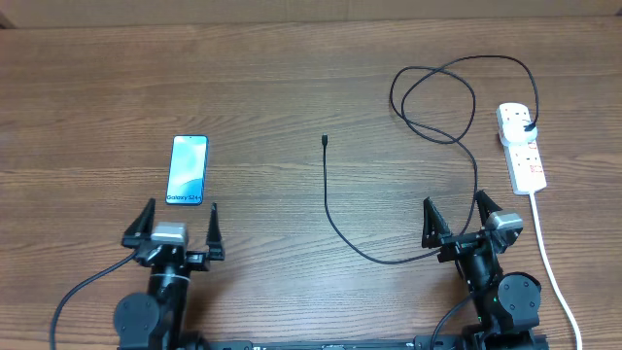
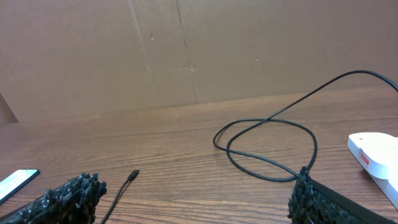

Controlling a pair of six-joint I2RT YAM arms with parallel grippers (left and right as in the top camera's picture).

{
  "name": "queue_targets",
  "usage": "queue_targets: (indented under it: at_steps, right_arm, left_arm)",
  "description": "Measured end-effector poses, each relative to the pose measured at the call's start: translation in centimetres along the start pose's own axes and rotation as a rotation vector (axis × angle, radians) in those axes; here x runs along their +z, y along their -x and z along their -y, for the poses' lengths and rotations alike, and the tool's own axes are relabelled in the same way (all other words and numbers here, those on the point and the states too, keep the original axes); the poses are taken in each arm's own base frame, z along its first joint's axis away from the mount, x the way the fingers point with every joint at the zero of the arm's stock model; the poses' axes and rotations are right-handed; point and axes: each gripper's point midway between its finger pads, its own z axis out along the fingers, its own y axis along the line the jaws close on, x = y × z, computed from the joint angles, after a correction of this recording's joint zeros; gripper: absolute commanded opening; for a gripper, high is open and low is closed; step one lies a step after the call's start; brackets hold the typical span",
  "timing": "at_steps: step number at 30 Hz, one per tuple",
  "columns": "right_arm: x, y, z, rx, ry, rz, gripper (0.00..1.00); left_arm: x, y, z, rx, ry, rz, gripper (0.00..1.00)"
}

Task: Plug charger to phone and switch on socket
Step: 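Move the left gripper over the smartphone and lower onto it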

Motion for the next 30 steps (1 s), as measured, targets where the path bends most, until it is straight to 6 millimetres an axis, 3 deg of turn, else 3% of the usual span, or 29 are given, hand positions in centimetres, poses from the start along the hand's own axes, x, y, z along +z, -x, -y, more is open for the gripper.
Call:
queue_targets:
  at_steps: [4, 8, 16, 24, 30]
  right_arm:
    - [0.0, 0.0, 0.0, 0.0, 0.0, 0.0, 1.0]
    - [0.0, 0.0, 0.0, 0.0, 0.0, 0.0, 1.0]
    - [0.0, 0.0, 0.0, 0.0, 0.0, 0.0, 1.0]
    - [0.0, 0.0, 0.0, 0.0, 0.0, 0.0, 1.0]
    - [0.0, 0.0, 0.0, 0.0, 0.0, 0.001, 1.0]
  left_arm:
    - [-0.7, 2.8, -0.4, -0.006, 0.02, 0.019, 1.0]
    - [-0.6, 4.1, -0.7, -0.017, 0.032, -0.021, 1.0]
    - [1.7, 7.0, -1.3, -0.035, 0.037, -0.202, 1.0]
    - [4.4, 8.3, -1.5, -0.058, 0.015, -0.473, 0.99]
    - [6.2, 7.9, 0.9, -0.109, -0.133, -0.57, 1.0]
